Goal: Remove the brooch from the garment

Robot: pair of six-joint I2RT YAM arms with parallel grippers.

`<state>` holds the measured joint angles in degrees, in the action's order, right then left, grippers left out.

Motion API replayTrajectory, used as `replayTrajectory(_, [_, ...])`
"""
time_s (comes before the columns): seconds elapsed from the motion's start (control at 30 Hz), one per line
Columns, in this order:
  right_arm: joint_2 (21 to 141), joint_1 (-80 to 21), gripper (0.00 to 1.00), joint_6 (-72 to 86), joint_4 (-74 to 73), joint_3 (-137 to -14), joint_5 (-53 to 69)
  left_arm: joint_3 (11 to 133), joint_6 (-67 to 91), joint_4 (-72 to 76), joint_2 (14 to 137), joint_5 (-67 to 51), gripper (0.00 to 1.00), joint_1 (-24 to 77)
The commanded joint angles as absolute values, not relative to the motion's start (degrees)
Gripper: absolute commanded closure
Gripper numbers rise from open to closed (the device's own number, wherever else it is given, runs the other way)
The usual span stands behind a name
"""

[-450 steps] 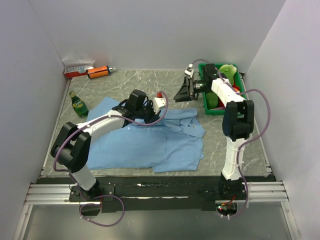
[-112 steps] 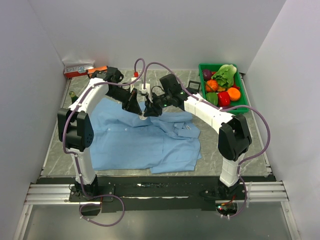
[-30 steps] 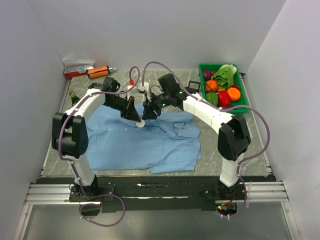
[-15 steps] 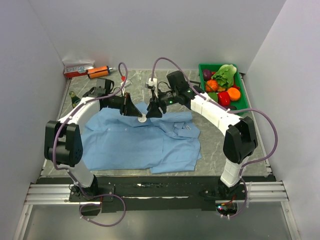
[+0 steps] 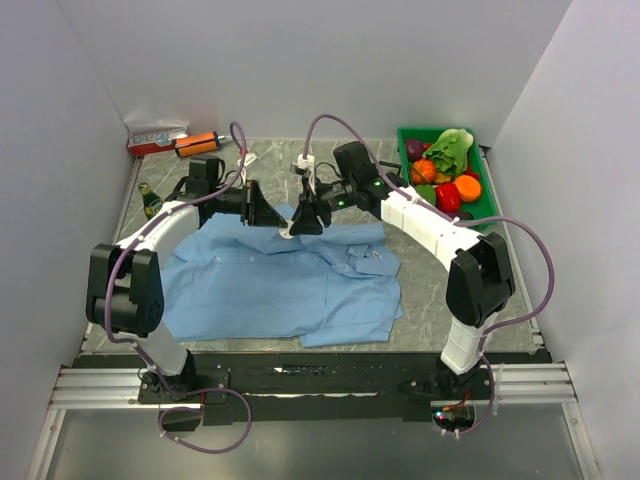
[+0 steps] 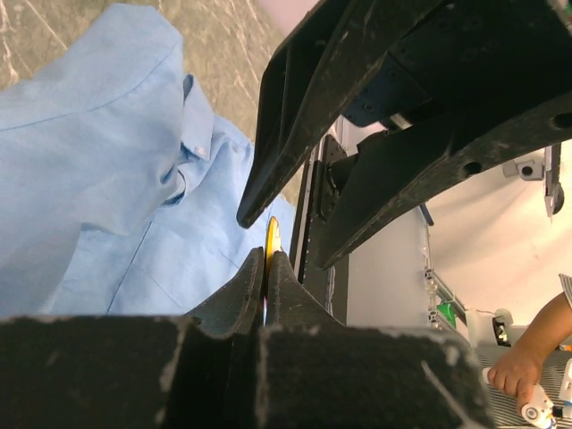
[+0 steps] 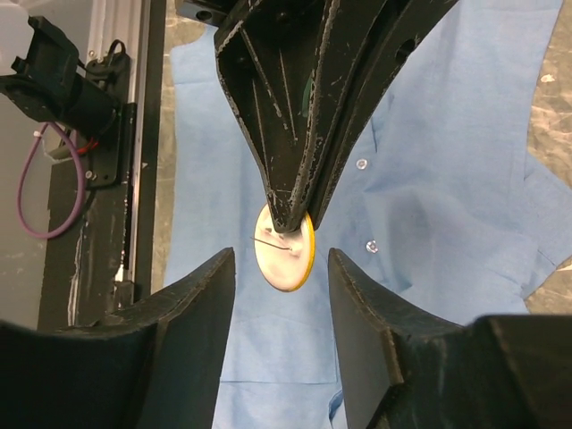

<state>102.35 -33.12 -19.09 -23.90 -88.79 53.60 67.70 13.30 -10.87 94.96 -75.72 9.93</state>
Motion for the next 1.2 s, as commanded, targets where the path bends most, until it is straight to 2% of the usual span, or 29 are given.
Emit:
replayTrajectory(0.0, [102.9, -33.5, 0.50, -17.1, -21.4, -89.0, 55.1, 68.3, 16.6, -6.4, 94.0, -78.4, 0.99, 9.8])
replayTrajectory(0.1, [103.3, -33.5, 0.56, -15.7, -20.6, -89.0, 55.4, 68.5, 16.4, -6.6, 94.1, -78.2, 0.99, 9.8])
replayTrajectory(0.47, [104.1, -33.6, 0.65, -14.2, -20.0, -89.4, 55.5, 68.5, 18.2, -4.5, 94.7, -78.0, 0.99, 9.8])
replayTrajectory(0.77, [104.7, -33.6, 0.65, -13.7, -19.8, -89.9, 55.5, 69.1, 17.2, -5.4, 95.2, -77.9, 0.99, 9.7])
replayTrajectory(1.17, [105.3, -32.9, 0.59, -12.9, -19.6, -91.0, 59.6, 70.3, 15.2, -7.0, 96.2, -77.4, 0.99, 8.7])
